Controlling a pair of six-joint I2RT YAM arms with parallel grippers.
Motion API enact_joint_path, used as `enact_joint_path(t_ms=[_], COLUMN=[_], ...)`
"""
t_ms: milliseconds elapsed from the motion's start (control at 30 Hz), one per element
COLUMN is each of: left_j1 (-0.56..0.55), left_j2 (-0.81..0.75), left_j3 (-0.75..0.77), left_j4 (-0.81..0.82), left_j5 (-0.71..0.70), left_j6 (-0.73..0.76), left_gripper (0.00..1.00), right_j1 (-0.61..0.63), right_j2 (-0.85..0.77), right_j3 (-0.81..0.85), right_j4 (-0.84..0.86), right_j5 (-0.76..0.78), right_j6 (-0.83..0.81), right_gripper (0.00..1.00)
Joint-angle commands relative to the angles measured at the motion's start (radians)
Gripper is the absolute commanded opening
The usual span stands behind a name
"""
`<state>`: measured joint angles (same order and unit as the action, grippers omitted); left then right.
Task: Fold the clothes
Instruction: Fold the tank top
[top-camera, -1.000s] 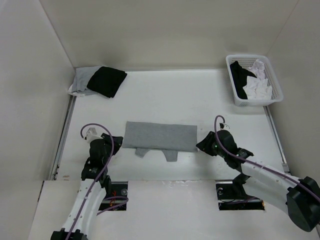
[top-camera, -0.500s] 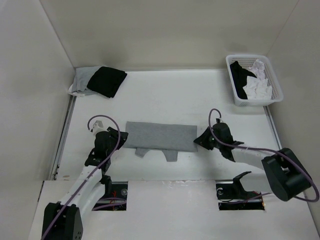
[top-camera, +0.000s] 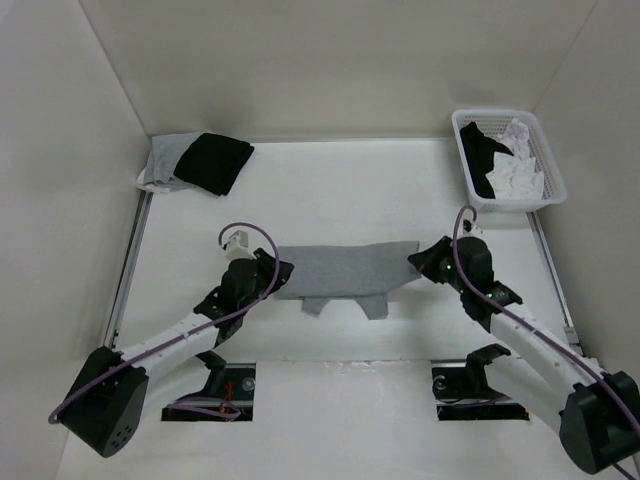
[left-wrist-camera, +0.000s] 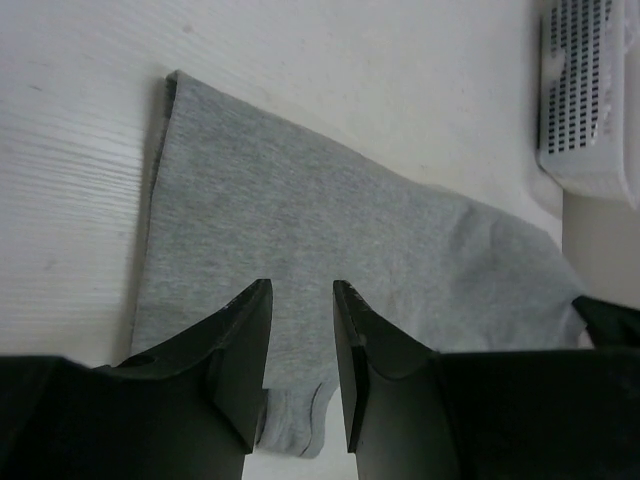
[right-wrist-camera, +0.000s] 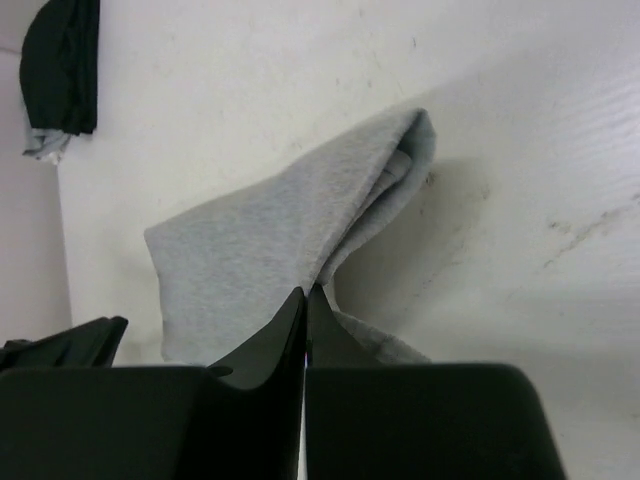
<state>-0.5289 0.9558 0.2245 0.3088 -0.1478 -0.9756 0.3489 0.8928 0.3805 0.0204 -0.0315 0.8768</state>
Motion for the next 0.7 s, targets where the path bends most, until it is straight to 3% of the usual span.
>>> enact_joint_path(t_ms=[0,267,433,667], left_j1=[-0.064,-0.047,0.049,0.25], left_j2=[0.037,-0.049,-0.176,-0.339], left_j3=[0.07,0.049,0.021,-0.017], left_j4=[0.125,0.095,-0.028,-0.131], left_j5=[-0.055,-0.045,-0.021,0.095], left_j6=[0.0,0.0,0.005,0.012], left_gripper=[0.29,0.29,0.29,0.29], right_j1=[0.04,0.365,0.544,0.696], right_j2=[-0.022,0.268,0.527,0.851], right_j3=[0.17,0.503,0.693,0.946], right_j4=[-0.204,-0.352,-0.411,-0.467], right_j5=[0.122,0.35,0.404,0.407], right_j6=[-0.133,-0.262,-0.274,-0.245], right_gripper=[0.01,0.01,0.01,0.01])
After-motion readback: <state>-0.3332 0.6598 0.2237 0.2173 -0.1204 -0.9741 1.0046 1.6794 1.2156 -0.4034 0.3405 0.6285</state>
